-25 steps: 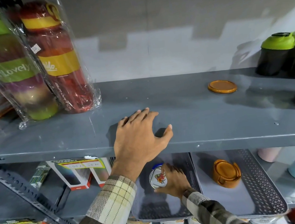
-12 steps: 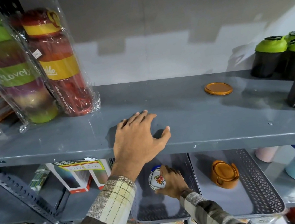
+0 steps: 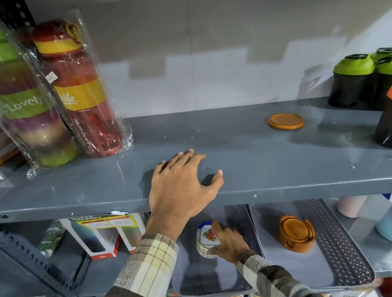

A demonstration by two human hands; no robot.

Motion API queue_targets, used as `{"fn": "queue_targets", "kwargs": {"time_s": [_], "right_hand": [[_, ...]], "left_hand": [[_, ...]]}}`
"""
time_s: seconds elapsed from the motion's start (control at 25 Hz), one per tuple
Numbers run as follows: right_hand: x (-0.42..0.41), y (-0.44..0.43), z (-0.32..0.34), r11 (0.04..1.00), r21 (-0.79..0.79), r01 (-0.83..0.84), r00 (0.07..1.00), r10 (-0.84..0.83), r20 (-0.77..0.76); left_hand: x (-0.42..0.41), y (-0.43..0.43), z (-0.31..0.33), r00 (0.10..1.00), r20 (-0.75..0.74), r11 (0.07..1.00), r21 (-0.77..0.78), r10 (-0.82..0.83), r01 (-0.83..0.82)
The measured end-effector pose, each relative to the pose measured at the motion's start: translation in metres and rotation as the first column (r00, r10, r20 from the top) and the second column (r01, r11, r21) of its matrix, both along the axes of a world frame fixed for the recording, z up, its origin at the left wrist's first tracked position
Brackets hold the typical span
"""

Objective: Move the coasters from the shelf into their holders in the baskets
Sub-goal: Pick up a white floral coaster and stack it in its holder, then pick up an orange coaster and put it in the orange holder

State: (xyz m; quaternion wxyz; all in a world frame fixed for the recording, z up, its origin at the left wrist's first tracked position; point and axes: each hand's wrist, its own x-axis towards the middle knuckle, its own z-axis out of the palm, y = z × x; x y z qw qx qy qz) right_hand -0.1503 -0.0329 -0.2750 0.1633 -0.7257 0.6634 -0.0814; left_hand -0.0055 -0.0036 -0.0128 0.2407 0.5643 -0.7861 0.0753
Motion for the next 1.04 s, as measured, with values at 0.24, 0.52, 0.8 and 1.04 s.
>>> {"fn": "queue_targets", "kwargs": {"time_s": [0.24,0.52,0.8,1.04], "right_hand": [[0.001,0.011,0.01,1.0,-0.016,0.007,1.0,-0.007,0.028],[-0.002,0.069,0.086,0.98,-0.187,-0.073,0.991,0.093,0.099],[-0.021,0.175,0.231,0.616,-0.778,-0.125,0.975,0.221,0.018],[-0.056,0.181,0.318,0.422,-0.904,0.069,0.986,0.112,0.127]], "left_hand": [[0.002,-0.001,0.0,1.0,0.007,1.0,0.005,-0.009,0.009],[0.004,0.0,0.0,1.0,0.027,1.0,0.021,-0.009,0.009],[0.003,0.0,0.001,0.998,0.053,0.999,0.046,-0.025,0.023],[0.006,0.002,-0.001,0.998,-0.007,0.996,0.076,-0.055,0.056]]}}
